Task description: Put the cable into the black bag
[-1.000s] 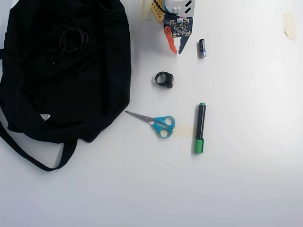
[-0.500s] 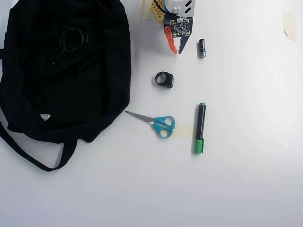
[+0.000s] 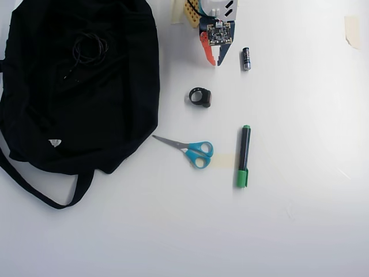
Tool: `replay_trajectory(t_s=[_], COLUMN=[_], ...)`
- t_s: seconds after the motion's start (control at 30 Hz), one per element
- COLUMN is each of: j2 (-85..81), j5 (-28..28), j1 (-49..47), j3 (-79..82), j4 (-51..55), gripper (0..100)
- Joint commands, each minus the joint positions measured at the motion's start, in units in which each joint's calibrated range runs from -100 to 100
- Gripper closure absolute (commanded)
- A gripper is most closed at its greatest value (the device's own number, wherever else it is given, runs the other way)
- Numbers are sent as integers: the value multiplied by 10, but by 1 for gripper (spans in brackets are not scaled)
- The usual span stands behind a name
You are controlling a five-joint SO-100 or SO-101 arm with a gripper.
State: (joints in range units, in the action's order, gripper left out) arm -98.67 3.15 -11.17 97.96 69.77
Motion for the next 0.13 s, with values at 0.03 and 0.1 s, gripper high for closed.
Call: replay_trajectory(t_s=[0.03,0.1], j2=[-7,-7], j5=[-2,-2], j1=[2,2], j3=[13,13], j4=[14,14], gripper=[98,98])
